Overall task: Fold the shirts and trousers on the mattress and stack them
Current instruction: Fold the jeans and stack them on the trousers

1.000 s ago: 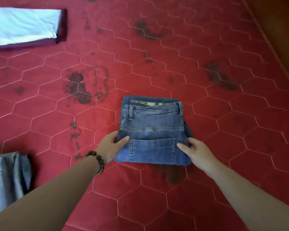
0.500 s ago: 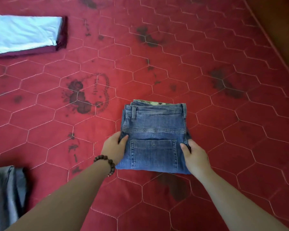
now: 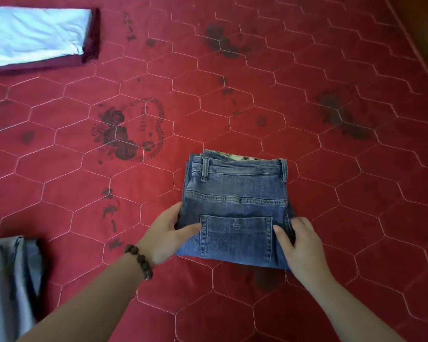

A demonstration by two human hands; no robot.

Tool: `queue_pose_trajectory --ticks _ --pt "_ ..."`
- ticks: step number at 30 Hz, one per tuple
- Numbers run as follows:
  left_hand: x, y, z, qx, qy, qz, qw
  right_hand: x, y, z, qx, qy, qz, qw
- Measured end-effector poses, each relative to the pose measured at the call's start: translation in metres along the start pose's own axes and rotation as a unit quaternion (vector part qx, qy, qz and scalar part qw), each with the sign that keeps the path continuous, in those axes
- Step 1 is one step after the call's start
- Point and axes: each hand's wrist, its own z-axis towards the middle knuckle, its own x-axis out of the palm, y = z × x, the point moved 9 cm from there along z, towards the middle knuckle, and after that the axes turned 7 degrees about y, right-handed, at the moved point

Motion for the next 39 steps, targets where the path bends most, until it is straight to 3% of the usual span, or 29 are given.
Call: queue_pose_trajectory --ticks 4,8,14,16,18,19,21,24,26,35,39 --pt "-0.004 -0.022 0.005 0.052 -0.008 -0.024 0.998 -0.012 0.002 -0.005 0.002 -0.035 0.064 0.997" --pt "-0.01 0.006 0.012 -0.059 -0.104 0.141 0.983 0.002 -0.003 -0.005 0.053 -0.015 -0.021 0.998" --pt "-0.013 0.016 0.008 -0.131 -0.174 0.178 0.96 0.006 -0.009 -0.002 0.147 -0.013 -0.062 0.987" --pt "-0.02 -0.002 -0.003 -0.134 -0.244 0.267 0.923 -0.011 0.003 -0.005 0.123 -0.079 -0.077 0.986" --pt "-0.016 -0.039 -0.007 -0.049 -0.317 0.398 0.86 -0.023 0.027 -0.002 0.039 -0.146 -0.128 0.98" --pt "-0.004 -0.056 -0.003 0.012 -0.318 0.444 0.838 -0.023 0.04 0.001 -0.01 -0.156 -0.156 0.975" --pt "0.031 -0.072 0.018 0.098 -0.249 0.515 0.814 -0.008 0.062 0.016 -0.094 -0.118 -0.214 0.965" --pt "0.067 -0.051 0.054 0.095 -0.115 0.631 0.761 0.028 0.071 0.035 -0.16 -0.033 -0.285 0.945" --pt "0.064 -0.029 0.068 0.073 -0.086 0.663 0.74 0.041 0.061 0.043 -0.152 -0.013 -0.304 0.94" --pt "0.053 -0.009 0.08 0.081 -0.146 0.643 0.748 0.048 0.033 0.053 -0.105 -0.076 -0.283 0.95" --pt "0.046 -0.007 0.084 0.082 -0.107 0.606 0.784 0.05 0.033 0.056 -0.099 -0.046 -0.277 0.955"
